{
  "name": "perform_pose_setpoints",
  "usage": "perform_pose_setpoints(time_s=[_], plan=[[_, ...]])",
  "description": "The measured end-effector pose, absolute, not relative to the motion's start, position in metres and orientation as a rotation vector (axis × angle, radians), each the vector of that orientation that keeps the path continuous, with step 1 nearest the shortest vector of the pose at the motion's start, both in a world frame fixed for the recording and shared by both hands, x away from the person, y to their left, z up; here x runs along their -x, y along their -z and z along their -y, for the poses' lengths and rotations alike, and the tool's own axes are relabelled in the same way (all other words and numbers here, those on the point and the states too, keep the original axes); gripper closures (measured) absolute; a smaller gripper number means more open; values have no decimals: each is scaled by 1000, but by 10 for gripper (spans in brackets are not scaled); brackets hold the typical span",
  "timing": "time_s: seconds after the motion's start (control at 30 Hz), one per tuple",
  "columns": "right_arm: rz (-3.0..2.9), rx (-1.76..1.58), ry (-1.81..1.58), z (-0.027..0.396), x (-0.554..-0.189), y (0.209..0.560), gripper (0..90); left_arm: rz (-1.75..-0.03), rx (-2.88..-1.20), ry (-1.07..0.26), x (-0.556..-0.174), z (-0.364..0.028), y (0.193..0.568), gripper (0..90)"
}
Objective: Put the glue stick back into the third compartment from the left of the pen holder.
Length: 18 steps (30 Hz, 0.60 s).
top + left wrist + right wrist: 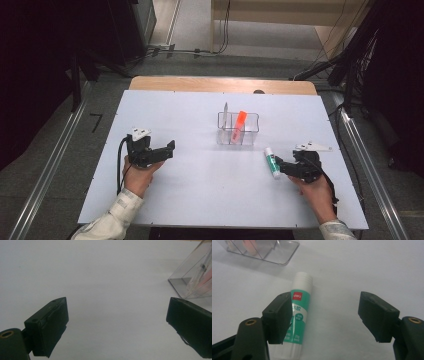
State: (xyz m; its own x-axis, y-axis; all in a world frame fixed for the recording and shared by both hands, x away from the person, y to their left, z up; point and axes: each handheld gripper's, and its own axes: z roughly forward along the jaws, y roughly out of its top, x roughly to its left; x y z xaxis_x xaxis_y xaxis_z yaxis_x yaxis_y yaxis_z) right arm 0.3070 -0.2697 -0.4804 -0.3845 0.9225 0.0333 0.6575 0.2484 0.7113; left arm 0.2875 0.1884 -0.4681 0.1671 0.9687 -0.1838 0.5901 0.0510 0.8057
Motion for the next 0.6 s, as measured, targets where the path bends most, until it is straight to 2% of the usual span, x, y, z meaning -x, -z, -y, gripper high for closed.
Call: perform_pose_setpoints(time_s=[0.6], plan=[[-2172, -1434, -916, 243, -323, 488, 224, -1520, -1652, -577, -288, -188, 470, 44]])
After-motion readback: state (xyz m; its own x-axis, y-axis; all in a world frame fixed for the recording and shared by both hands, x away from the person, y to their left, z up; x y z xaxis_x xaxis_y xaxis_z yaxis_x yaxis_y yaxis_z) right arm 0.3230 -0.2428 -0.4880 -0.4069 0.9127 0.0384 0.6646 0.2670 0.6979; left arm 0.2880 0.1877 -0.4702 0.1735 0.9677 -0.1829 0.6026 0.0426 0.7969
